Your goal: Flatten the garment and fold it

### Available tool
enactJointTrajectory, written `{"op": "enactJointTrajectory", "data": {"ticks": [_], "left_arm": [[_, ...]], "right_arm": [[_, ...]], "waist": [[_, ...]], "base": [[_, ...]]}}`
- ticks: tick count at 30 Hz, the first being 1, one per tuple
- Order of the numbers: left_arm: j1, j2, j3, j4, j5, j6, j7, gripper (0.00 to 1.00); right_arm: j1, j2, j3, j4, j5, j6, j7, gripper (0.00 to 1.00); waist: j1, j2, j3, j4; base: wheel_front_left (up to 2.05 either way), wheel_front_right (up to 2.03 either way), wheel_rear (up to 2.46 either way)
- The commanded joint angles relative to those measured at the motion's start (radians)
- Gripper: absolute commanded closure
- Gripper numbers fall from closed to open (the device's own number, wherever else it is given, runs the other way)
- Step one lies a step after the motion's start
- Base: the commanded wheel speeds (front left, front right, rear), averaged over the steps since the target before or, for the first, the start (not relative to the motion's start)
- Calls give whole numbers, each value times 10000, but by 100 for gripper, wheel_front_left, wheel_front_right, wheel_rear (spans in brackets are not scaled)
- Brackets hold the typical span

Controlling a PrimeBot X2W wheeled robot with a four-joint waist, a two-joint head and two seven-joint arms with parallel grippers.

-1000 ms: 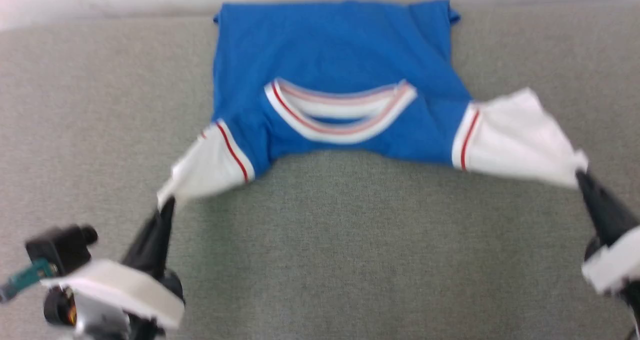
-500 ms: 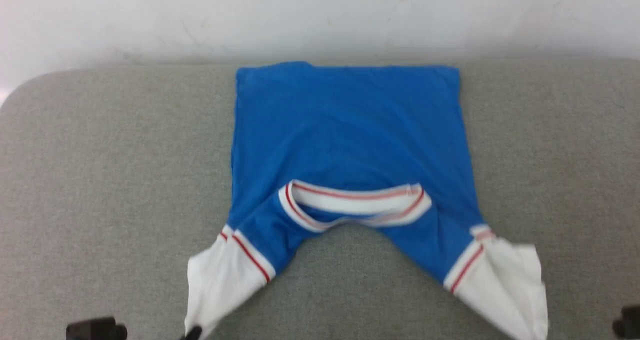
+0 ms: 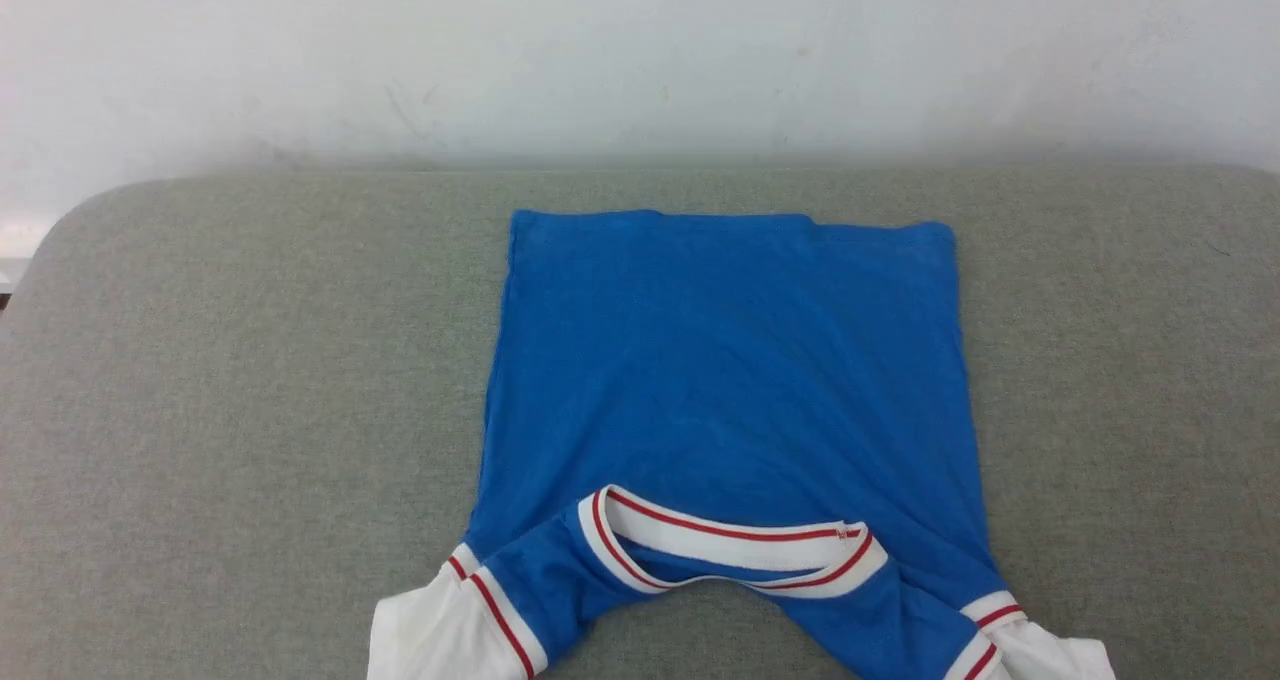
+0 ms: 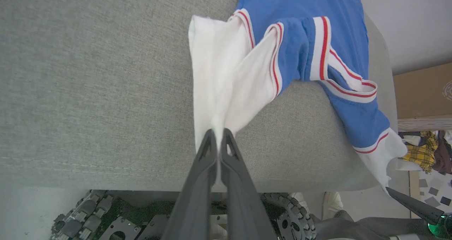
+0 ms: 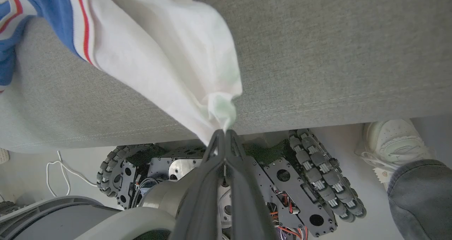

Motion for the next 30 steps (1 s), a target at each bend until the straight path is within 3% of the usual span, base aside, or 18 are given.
{"op": "enactJointTrajectory", "data": {"ticks": [1,7,11,20,28,29,30], "left_arm": [[99,76,72,-69,-32,64,4,100],[-101,41,285,-739,69,-54,-364,100],[-686,71,42,-1013,298,-193,-350,100],[-2226,-113,-729,-933,776,-285,-103,100],[-2658,-296,-951,-685,1021,-317,-268,100],[-2665,-316,-958,-668,1040,-324,-309,100],[-2670,-328,-964,-655,1064,-331,-346,100]], "right_arm": [[81,18,-32,-62,58,-7,34,100],[-335,18,55,-436,-214,-7,-628,100],[-884,-228,533,-323,-1248,-7,-1226,100],[-1977,-488,1901,1772,-2439,-7,-2291,100],[-2468,-465,2055,3828,-2908,-7,-3683,100],[-2545,-431,2010,3934,-2901,-7,-3889,95],[-2620,-398,1954,3983,-2872,-7,-4074,64]], "waist": [[1,-1,-29,37],[1,-1,22,180],[1,-1,228,211],[1,-1,492,302],[1,-1,509,444],[1,-1,511,446],[1,-1,516,451]], "base": [[0,0,0],[0,0,0],[0,0,0],[0,0,0],[0,0,0],[0,0,0],[0,0,0]]}}
